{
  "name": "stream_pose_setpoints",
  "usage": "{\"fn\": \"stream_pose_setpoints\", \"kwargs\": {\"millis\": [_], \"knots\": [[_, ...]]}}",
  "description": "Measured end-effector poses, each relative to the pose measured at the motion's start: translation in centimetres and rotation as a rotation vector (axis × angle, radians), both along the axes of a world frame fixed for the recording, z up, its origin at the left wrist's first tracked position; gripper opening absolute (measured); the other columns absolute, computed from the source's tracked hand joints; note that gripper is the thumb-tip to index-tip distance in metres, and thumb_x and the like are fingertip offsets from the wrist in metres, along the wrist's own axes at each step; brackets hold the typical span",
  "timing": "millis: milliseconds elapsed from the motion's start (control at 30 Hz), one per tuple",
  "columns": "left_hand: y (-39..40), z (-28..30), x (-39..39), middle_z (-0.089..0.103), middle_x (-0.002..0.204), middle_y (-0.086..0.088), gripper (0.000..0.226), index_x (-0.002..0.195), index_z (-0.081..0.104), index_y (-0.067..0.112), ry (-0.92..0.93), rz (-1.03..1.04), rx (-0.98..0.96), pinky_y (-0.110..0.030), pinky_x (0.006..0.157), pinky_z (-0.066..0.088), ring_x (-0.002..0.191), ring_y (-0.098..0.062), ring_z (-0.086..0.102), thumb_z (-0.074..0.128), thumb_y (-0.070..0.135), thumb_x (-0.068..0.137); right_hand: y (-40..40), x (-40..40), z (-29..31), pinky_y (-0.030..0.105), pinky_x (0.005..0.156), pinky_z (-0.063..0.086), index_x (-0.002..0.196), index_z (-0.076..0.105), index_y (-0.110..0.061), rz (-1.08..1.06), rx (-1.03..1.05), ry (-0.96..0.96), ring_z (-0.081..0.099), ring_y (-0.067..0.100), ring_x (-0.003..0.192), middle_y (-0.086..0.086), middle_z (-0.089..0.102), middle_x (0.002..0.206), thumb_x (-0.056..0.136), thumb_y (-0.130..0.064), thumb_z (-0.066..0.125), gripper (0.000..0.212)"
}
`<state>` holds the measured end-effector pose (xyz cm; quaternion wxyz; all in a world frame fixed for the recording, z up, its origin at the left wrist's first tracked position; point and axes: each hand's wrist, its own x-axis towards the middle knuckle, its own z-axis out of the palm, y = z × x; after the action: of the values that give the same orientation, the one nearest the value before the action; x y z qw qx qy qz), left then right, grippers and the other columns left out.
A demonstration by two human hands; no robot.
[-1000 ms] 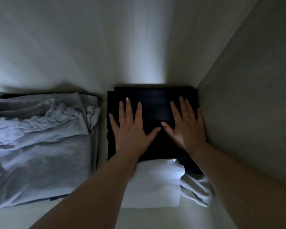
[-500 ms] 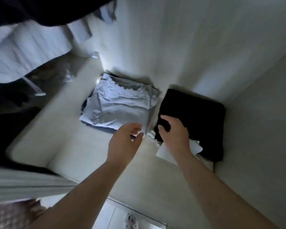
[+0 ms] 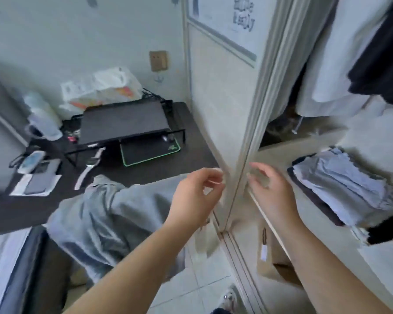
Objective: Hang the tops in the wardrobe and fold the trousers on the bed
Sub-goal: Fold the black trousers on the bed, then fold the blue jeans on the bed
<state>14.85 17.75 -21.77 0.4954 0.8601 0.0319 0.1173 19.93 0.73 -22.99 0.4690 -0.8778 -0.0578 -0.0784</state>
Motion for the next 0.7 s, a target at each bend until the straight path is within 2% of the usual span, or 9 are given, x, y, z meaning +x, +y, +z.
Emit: {"fn": "stream_pose_setpoints", "kwargs": {"millis": [100,167,233,267,333,467,567,633,700], "knots": [[5.6,1.7,-5.9,0.067,0.083,0.02,0.014,0.091,0.064,0.033,-0.031,0.119,0.011,-0.015,0.076,0.05,0.08,0.006,0.062,0.067,0.02,0.085,5.6,-4.0,1.8,0.014,0.08,0.035,0.112,0.064,-0.027,0.154,-0.014,-0.039,0.048,-0.004,0.093,-0.016,0.056,0.105,0.089,-0.021,0.062,0.024],[8.9,2.5,-9.5,0.067,0.082,0.02,0.016,0.089,0.064,0.034,-0.043,0.195,0.007,-0.013,0.075,0.05,0.079,0.006,0.062,0.067,0.019,0.085,8.5,-6.3,2.7,0.009,0.077,0.035,0.111,0.064,-0.027,0.259,-0.029,-0.07,0.048,-0.007,0.087,-0.017,0.057,0.105,0.089,-0.019,0.062,0.023],[11.5,2.7,-12.2,0.067,0.081,0.021,0.02,0.086,0.062,0.039,-0.04,0.275,-0.001,-0.01,0.074,0.048,0.078,0.006,0.062,0.067,0.019,0.085,10.7,-7.7,3.1,-0.002,0.077,0.031,0.11,0.064,-0.026,0.337,-0.056,-0.072,0.049,-0.004,0.092,-0.017,0.058,0.105,0.089,-0.02,0.062,0.023],[12.7,2.7,-13.4,0.067,0.08,0.023,0.022,0.085,0.062,0.04,-0.033,0.315,-0.008,-0.01,0.073,0.048,0.078,0.006,0.062,0.067,0.019,0.085,11.6,-8.3,3.2,-0.003,0.077,0.03,0.11,0.064,-0.026,0.372,-0.078,-0.062,0.05,-0.001,0.095,-0.015,0.059,0.106,0.088,-0.021,0.062,0.023],[15.0,2.5,-15.8,0.067,0.08,0.025,0.021,0.084,0.063,0.039,-0.026,0.395,-0.017,-0.012,0.074,0.048,0.077,0.005,0.063,0.068,0.018,0.085,13.5,-9.0,3.5,0.005,0.079,0.033,0.111,0.064,-0.025,0.445,-0.136,-0.051,0.053,0.005,0.097,-0.013,0.06,0.11,0.088,-0.022,0.062,0.023],[18.1,2.1,-17.6,0.069,0.082,0.019,0.017,0.087,0.066,0.033,-0.004,0.498,-0.008,-0.023,0.08,0.052,0.078,0.002,0.064,0.068,0.017,0.084,15.7,-8.4,4.2,0.023,0.095,0.039,0.115,0.063,-0.025,0.542,-0.263,-0.074,0.053,0.007,0.109,-0.011,0.059,0.116,0.089,-0.026,0.061,0.027],[19.7,1.9,-16.6,0.069,0.082,0.018,0.015,0.085,0.066,0.034,0.007,0.535,0.014,-0.022,0.08,0.051,0.079,0.004,0.064,0.068,0.02,0.084,16.8,-6.5,4.5,0.038,0.104,0.037,0.117,0.062,-0.028,0.598,-0.385,-0.072,0.052,0.009,0.114,-0.01,0.057,0.12,0.09,-0.031,0.059,0.028],[20.7,1.9,-15.2,0.069,0.082,0.019,0.015,0.085,0.065,0.036,0.03,0.541,0.044,-0.019,0.079,0.05,0.079,0.007,0.063,0.068,0.021,0.085,17.4,-4.6,4.5,0.041,0.102,0.038,0.118,0.06,-0.03,0.62,-0.458,-0.062,0.054,0.011,0.11,-0.01,0.056,0.123,0.091,-0.036,0.056,0.028],[21.8,1.8,-13.2,0.068,0.083,0.019,0.013,0.087,0.065,0.036,0.089,0.528,0.078,-0.018,0.077,0.05,0.079,0.007,0.062,0.066,0.023,0.086,17.9,-2.3,4.3,0.037,0.097,0.042,0.119,0.059,-0.032,0.649,-0.511,-0.019,0.055,0.011,0.104,-0.01,0.055,0.124,0.092,-0.041,0.053,0.029]]}}
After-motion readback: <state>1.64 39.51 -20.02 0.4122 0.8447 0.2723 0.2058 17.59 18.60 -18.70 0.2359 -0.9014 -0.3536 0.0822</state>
